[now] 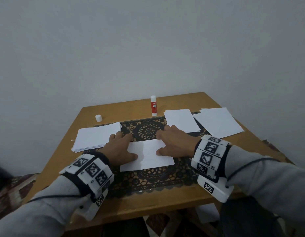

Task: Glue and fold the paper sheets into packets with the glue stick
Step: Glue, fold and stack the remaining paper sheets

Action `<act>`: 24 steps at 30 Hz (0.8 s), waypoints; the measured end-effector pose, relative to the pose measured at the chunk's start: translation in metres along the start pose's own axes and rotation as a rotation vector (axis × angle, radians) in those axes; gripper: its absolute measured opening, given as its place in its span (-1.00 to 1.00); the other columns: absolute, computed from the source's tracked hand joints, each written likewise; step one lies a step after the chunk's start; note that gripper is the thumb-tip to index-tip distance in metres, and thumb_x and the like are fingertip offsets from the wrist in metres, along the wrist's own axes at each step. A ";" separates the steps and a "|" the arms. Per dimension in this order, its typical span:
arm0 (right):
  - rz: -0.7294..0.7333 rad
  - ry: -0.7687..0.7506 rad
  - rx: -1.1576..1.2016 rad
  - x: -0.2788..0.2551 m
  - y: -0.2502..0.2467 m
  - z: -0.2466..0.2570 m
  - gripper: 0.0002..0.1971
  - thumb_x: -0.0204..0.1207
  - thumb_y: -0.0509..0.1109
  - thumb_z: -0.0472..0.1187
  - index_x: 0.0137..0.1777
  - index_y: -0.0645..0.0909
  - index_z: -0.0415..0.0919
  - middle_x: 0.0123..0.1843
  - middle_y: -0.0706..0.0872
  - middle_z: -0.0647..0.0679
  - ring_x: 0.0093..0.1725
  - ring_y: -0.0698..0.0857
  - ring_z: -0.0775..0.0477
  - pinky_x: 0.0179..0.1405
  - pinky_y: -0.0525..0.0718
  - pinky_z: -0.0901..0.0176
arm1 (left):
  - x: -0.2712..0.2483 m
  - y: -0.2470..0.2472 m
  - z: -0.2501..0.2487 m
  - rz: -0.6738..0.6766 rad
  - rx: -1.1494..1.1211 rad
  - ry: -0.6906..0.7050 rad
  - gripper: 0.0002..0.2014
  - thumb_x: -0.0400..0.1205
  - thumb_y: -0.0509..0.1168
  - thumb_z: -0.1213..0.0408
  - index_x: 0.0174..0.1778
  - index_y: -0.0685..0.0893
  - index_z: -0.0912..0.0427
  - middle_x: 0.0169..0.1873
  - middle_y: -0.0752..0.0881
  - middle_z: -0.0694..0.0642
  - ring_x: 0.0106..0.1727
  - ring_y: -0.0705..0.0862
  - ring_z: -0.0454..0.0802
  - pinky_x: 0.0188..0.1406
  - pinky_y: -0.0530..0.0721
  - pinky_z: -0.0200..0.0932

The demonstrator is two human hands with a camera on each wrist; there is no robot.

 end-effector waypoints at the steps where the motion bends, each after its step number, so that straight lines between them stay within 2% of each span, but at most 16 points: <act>1: -0.002 0.000 -0.002 0.000 0.000 0.000 -0.49 0.57 0.37 0.11 0.36 0.44 -0.20 0.35 0.46 -0.22 0.35 0.41 -0.21 0.17 0.50 -0.04 | 0.001 0.000 0.001 0.002 -0.007 -0.009 -0.43 0.57 0.34 -0.03 0.45 0.34 0.04 0.41 0.33 0.17 0.45 0.26 0.16 0.39 0.39 0.07; 4: -0.006 -0.001 -0.004 -0.001 0.001 0.003 -0.51 0.59 0.37 0.08 0.38 0.43 -0.21 0.37 0.45 -0.22 0.36 0.41 -0.21 0.17 0.49 -0.02 | 0.003 0.001 0.003 0.007 -0.022 -0.041 -0.45 0.57 0.34 -0.03 0.42 0.37 0.06 0.36 0.36 0.17 0.41 0.29 0.16 0.37 0.41 0.07; 11: 0.005 -0.080 -0.056 -0.006 0.002 0.014 -0.48 0.61 0.33 0.08 0.46 0.42 -0.19 0.44 0.42 -0.22 0.41 0.39 -0.22 0.29 0.50 -0.07 | 0.007 -0.003 0.008 -0.094 -0.023 -0.071 -0.78 0.65 0.23 0.15 0.17 0.51 0.12 0.17 0.50 0.17 0.22 0.45 0.12 0.18 0.49 -0.03; 13: 0.022 -0.129 -0.073 -0.008 0.003 0.018 -0.47 0.61 0.34 0.11 0.47 0.43 -0.15 0.44 0.43 -0.21 0.42 0.38 -0.22 0.32 0.50 -0.08 | 0.006 -0.005 0.009 -0.137 -0.015 -0.055 -0.85 0.64 0.24 0.20 0.08 0.54 0.13 0.10 0.55 0.16 0.12 0.51 0.09 0.06 0.52 -0.10; 16: 0.004 -0.123 -0.068 -0.009 0.002 0.018 -0.45 0.59 0.36 0.12 0.46 0.42 -0.16 0.44 0.43 -0.21 0.42 0.38 -0.22 0.34 0.51 -0.10 | 0.005 -0.006 0.009 -0.203 -0.059 -0.042 -0.98 0.64 0.23 0.30 -0.05 0.55 0.12 0.03 0.65 0.12 -0.02 0.54 0.01 -0.12 0.42 -0.21; 21: -0.046 -0.046 -0.043 -0.008 0.001 0.013 -0.47 0.59 0.36 0.08 0.42 0.36 -0.20 0.41 0.44 -0.22 0.39 0.41 -0.23 0.26 0.52 -0.09 | 0.001 -0.015 0.007 -0.369 -0.208 -0.034 -0.82 0.65 0.20 0.42 0.01 0.69 0.15 -0.01 0.68 0.07 -0.03 0.57 -0.04 -0.08 0.45 -0.25; 24: -0.084 0.010 -0.005 -0.007 -0.001 0.011 -0.50 0.61 0.33 0.05 0.40 0.33 -0.22 0.38 0.48 -0.21 0.36 0.45 -0.23 0.22 0.54 -0.08 | -0.005 -0.022 0.004 -0.481 -0.255 0.008 -0.80 0.60 0.21 0.49 -0.13 0.66 0.10 -0.14 0.66 0.01 -0.11 0.55 -0.08 -0.15 0.39 -0.30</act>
Point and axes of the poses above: each hand's wrist, its own x-axis towards the middle knuckle, its own y-axis out of the palm, z = x × y, the point moved 3 cm from there along x, towards the middle knuckle
